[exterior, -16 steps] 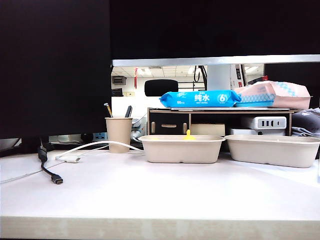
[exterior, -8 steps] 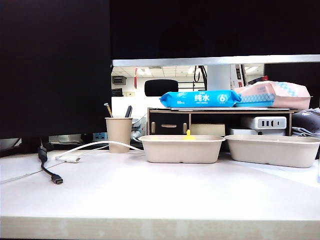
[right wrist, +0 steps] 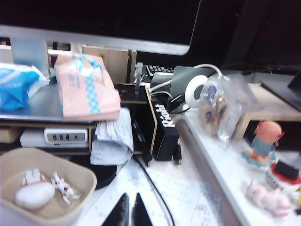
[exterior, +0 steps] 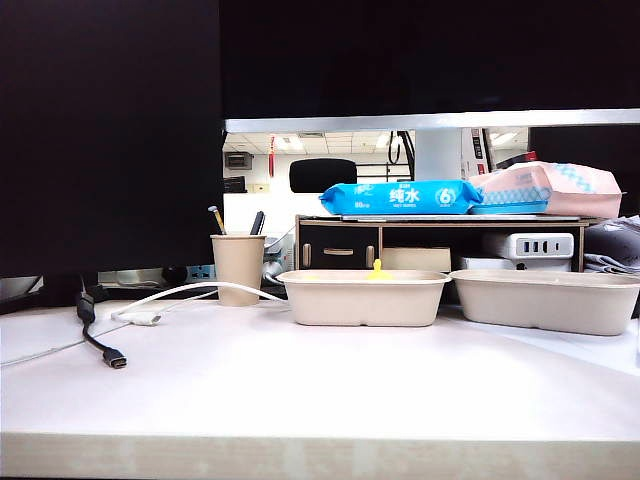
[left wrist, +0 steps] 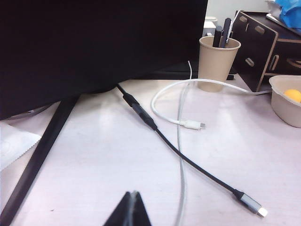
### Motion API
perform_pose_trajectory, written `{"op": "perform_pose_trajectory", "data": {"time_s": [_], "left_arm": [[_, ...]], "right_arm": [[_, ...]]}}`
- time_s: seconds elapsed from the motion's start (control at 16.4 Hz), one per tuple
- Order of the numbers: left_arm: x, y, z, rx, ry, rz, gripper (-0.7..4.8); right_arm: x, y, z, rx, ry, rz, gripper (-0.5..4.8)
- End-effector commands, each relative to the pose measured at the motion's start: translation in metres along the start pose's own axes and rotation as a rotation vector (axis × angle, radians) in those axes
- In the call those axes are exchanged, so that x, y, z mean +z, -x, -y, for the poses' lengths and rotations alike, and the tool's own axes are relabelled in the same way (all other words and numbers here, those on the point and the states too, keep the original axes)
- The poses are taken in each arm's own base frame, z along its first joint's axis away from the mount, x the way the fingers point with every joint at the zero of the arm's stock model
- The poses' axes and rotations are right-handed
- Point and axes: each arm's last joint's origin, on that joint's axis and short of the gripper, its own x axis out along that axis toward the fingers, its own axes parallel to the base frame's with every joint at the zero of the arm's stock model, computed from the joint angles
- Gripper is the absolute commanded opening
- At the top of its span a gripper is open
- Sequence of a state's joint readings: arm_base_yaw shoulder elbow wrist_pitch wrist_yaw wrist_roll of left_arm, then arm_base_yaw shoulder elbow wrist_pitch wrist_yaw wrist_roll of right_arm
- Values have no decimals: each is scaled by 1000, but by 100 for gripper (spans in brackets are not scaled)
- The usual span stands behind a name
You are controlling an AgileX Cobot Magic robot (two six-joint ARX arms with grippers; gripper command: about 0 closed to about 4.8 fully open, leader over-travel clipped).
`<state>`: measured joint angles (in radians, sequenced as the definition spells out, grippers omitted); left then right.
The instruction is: Put the dolls with similar colors into the same paper box, while dolls with different colors go into separate paper boxes.
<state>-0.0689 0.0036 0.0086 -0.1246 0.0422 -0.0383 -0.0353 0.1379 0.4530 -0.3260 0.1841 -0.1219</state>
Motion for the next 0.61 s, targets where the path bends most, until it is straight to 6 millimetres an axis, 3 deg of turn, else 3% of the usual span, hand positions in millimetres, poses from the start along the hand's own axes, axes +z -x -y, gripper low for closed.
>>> {"op": "perform_pose_trajectory", "data": {"time_s": [0.06,0.37,0.61], "left_arm": [[1,0,0,-3,-4,7,-5],[1,0,0,-3,-4,6,-5],[1,0,0,-3,-4,6,-5]], "right_arm": [[-23,-9,-5,11,-25,29,24],[-71,-24,-14,28,-162,88,24],[-91,-26,-17,37,-241,74,24]]}}
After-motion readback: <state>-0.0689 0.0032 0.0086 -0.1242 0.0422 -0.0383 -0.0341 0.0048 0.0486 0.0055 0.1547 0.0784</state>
